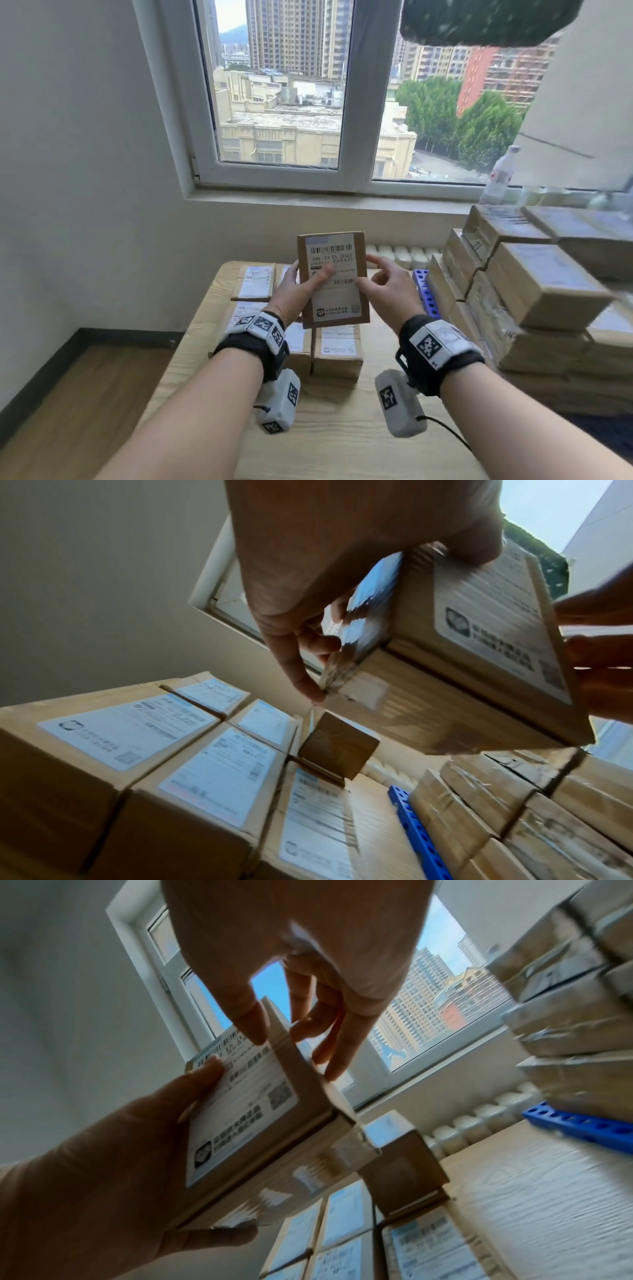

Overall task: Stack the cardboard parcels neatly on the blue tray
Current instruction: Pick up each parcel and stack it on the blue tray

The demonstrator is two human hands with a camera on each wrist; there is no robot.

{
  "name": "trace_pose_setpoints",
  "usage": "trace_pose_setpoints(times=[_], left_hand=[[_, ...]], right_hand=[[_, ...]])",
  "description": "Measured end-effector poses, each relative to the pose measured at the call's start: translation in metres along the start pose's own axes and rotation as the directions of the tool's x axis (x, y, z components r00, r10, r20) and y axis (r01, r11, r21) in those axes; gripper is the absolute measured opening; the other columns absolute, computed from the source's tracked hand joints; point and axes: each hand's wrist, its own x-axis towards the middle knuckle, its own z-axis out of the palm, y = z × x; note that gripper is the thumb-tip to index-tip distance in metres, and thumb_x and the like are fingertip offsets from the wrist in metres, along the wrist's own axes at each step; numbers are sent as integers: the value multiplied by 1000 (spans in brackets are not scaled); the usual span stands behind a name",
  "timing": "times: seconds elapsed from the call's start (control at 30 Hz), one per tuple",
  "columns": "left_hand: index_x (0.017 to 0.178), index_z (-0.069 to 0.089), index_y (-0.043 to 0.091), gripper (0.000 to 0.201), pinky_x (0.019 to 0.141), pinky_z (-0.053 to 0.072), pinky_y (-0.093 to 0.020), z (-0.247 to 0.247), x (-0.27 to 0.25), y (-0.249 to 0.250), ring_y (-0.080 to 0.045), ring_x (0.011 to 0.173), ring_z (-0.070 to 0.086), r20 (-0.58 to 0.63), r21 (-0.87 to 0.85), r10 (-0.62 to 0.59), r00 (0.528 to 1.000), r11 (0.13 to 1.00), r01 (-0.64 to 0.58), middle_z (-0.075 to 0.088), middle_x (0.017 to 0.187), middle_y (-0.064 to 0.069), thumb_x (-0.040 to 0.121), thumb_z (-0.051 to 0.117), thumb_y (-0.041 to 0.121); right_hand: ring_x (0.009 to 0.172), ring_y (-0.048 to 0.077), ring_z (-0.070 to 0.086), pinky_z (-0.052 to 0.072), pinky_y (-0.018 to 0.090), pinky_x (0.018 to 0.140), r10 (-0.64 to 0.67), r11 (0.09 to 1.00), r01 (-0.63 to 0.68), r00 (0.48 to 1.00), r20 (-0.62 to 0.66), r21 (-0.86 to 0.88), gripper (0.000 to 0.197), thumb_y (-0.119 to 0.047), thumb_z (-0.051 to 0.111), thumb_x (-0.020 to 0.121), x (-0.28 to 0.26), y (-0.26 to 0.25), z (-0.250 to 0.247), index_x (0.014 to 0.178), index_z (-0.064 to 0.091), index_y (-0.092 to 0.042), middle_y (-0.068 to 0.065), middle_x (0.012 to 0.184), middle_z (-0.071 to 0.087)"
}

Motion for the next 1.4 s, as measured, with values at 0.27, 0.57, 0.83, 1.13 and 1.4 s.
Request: trace_pose_setpoints(times=[0.27, 0.57, 0.83, 1.13, 1.4], left_hand=[[143, 41, 21, 114, 63, 60, -35, 37, 5, 43, -21, 92, 72, 5, -53, 127, 992, 991, -127, 69, 116, -5, 49, 70, 78], [136, 50, 18, 87, 62, 62, -42, 133, 1, 88, -20, 78, 74, 71, -77, 210, 975, 976, -204, 73, 99, -4, 68, 69, 70], [134, 43, 16, 70, 42, 50, -22, 256, -29, 109, -16, 69, 68, 100, -49, 223, 970, 975, -219, 68, 97, -5, 84, 60, 60], [125, 53, 23, 98, 53, 58, -43, 372, -48, 138, -28, 84, 73, 198, -1, 240, 950, 970, -245, 72, 102, -9, 54, 55, 90], [113, 62, 14, 89, 72, 61, -47, 452, -55, 151, -26, 81, 73, 290, 117, 156, 944, 973, -197, 73, 96, -6, 67, 47, 90]], right_hand=[[82, 18, 71, 60, 31, 71, 10, 997, -5, 998, -66, 73, 39, -22, 64, 92, -17, -2, -56, 131, 57, -22, 8, 84, 70], [84, 8, 67, 58, 32, 80, -4, 1000, 9, 983, -186, 25, 28, -29, 65, 92, -28, 14, -159, 119, 62, -27, -6, 89, 69], [84, 6, 64, 54, 28, 77, -10, 1000, 14, 960, -279, 13, 20, -28, 64, 93, -48, 52, -269, 113, 62, -27, -9, 89, 65], [101, 15, 65, 53, 36, 93, 55, 990, -26, 975, -214, 140, 44, -46, 61, 92, -64, 95, -375, 127, 51, -23, 0, 110, 65], [96, 22, 70, 58, 40, 85, 156, 946, -85, 965, -211, 313, 76, -56, 63, 76, -62, 128, -442, 140, 45, -18, 8, 113, 68]])
